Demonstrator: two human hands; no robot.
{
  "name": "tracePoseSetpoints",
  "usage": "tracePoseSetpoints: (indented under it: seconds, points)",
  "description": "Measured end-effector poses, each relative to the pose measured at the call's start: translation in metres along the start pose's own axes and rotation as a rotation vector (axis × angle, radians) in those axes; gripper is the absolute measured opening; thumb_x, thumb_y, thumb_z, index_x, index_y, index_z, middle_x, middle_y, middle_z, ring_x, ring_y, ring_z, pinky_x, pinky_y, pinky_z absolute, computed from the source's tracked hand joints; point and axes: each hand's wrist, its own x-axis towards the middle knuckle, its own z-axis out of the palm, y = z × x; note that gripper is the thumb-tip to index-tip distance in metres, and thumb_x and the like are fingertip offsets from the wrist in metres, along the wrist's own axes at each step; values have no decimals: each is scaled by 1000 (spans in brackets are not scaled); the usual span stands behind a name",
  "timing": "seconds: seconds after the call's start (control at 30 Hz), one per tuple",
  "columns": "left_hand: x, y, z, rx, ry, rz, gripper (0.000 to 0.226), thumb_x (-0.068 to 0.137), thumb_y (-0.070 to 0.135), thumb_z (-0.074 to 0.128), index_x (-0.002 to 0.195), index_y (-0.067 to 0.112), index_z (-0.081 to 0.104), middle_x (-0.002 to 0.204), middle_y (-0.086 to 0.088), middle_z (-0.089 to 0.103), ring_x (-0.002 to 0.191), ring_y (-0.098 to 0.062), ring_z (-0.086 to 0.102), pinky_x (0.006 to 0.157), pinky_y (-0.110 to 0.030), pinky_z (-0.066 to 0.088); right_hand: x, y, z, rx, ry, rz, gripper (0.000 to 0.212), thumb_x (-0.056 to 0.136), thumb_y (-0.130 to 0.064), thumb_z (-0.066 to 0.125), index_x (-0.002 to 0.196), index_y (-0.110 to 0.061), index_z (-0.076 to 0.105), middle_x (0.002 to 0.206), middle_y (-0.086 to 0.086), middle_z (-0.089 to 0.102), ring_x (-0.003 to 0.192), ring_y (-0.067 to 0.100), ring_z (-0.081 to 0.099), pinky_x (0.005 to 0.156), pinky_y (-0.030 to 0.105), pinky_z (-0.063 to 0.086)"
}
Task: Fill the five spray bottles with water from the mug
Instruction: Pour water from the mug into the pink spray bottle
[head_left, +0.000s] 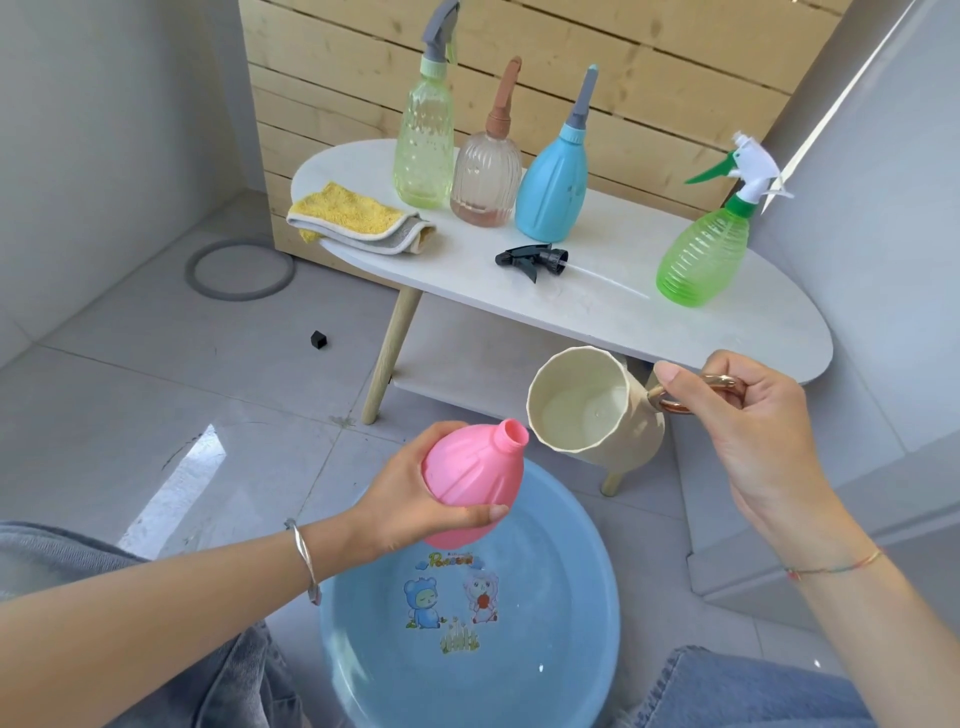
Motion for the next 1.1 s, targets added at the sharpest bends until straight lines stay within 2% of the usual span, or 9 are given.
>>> tracePoseSetpoints:
  seconds: [0.07, 0.17, 0.23, 0.33, 0.47, 0.7, 0.83, 0.97, 1.1]
  points:
    - [0, -1, 0, 4, -2, -1, 84, 43, 52, 89, 119, 37, 56, 109, 12, 66, 100, -8, 66, 82, -26, 57, -2, -4, 2, -29, -23, -14, 54, 66, -44, 81, 51, -13, 39, 52, 22, 43, 69, 27, 51, 64, 20, 40]
    - [0, -2, 0, 5, -8, -2, 81, 43, 52, 89, 116, 40, 56, 107, 15, 66, 99, -7, 66, 83, -28, 58, -3, -10, 6, -63, -8, -37, 46, 78, -18, 75, 54, -7, 38, 42, -10, 47, 68, 26, 45, 54, 17, 31]
    - [-1, -2, 0, 6, -8, -4, 82, 43, 52, 89, 116, 40, 56, 107, 15, 67, 98, -6, 66, 83, -29, 58, -4, -14, 9, -124, -6, -49, 44, 80, -12, 73, 54, -7, 38, 37, -16, 38, 63, 22, 45, 50, 16, 28]
    - [-2, -3, 0, 11, -6, -9, 83, 42, 53, 89, 117, 40, 55, 108, 13, 66, 99, -6, 65, 84, -30, 58, -3, -17, 12, -161, -13, -45, 44, 79, -11, 73, 52, -12, 38, 36, -16, 28, 48, 6, 46, 49, 16, 28]
    - [-2, -4, -1, 21, -13, -11, 84, 42, 55, 89, 117, 40, 55, 109, 13, 66, 100, -8, 65, 84, -32, 59, -4, -22, 15, -198, -48, -62, 50, 75, -26, 78, 50, -14, 37, 42, -15, 24, 60, 22, 37, 57, 30, 25]
    - [-2, -6, 0, 9, -16, -12, 83, 43, 54, 90, 117, 41, 56, 109, 13, 66, 101, -10, 66, 84, -33, 59, -5, -25, 19, -239, -50, -107, 48, 68, -44, 72, 56, -9, 41, 50, 2, 31, 58, 23, 39, 54, 29, 26]
    - [-3, -5, 0, -2, -20, -18, 81, 43, 53, 89, 116, 42, 56, 106, 16, 67, 97, -5, 66, 79, -27, 58, -4, -27, 20, -279, -66, -148, 44, 72, -36, 73, 54, -12, 41, 54, 19, 34, 55, 22, 34, 51, 25, 25]
    - [-3, -5, 0, -5, -21, -21, 80, 43, 53, 89, 116, 42, 56, 104, 18, 66, 95, -3, 66, 77, -24, 58, -6, -29, 21, -315, -74, -185, 43, 74, -26, 72, 55, -5, 39, 51, -2, 29, 51, 9, 27, 48, 18, 22]
    - [-3, -5, 0, -3, -19, -23, 82, 43, 54, 88, 117, 42, 55, 107, 14, 66, 96, -3, 65, 76, -22, 57, -6, -32, 23, -358, -80, -218, 43, 75, -27, 71, 57, -2, 42, 53, -4, 32, 50, 7, 27, 49, 15, 23]
